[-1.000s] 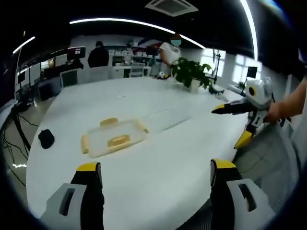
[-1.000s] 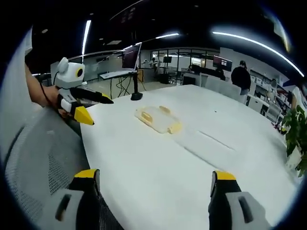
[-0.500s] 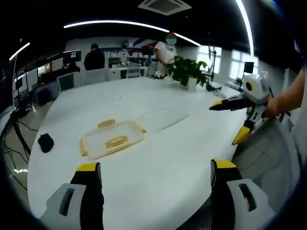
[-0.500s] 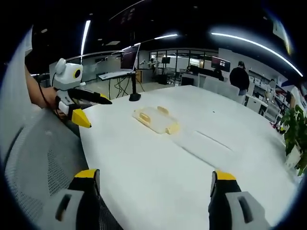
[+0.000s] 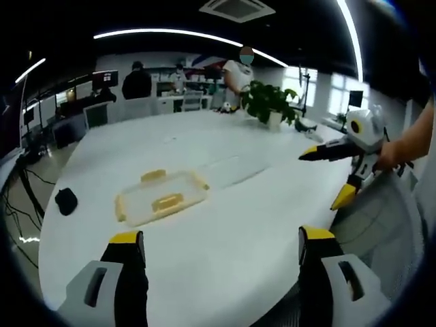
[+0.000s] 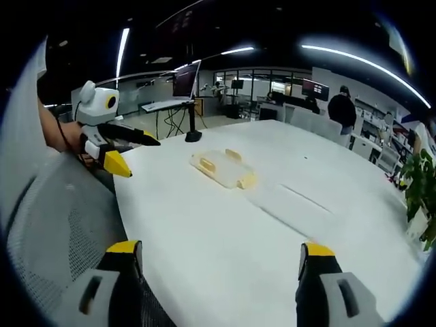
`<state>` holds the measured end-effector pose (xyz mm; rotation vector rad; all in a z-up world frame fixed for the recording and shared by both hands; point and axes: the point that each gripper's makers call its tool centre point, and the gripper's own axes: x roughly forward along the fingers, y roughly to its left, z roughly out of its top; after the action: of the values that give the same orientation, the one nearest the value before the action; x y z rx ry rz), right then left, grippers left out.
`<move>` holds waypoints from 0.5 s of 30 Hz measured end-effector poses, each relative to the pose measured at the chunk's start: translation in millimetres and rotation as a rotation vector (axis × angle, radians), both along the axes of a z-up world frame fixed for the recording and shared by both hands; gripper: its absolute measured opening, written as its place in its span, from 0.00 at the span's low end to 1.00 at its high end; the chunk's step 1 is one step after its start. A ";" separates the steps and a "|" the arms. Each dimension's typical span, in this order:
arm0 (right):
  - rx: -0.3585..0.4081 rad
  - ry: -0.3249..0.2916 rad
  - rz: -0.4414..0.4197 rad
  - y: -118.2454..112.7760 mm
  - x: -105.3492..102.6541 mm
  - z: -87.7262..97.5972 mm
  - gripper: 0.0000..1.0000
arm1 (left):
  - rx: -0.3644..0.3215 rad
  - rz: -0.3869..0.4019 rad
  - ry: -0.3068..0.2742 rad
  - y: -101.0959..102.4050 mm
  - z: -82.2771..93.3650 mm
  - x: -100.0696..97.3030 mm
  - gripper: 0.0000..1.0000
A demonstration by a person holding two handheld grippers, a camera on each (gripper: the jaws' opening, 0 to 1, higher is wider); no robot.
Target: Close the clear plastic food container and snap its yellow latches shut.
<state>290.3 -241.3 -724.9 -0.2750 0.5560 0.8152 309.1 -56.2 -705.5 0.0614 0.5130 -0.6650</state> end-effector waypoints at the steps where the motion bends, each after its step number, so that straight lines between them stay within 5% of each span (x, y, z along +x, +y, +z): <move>1: 0.002 0.001 0.000 0.5 -0.2 0.4 0.95 | -0.001 0.000 0.000 -0.1 0.3 -0.1 0.91; 15: -0.010 0.010 0.009 1.4 -1.4 -2.8 0.94 | 0.000 0.004 -0.018 1.2 4.5 1.0 0.90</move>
<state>289.0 -239.9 -727.7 -0.2831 0.5693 0.8228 310.1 -55.0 -701.0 0.0666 0.4961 -0.6604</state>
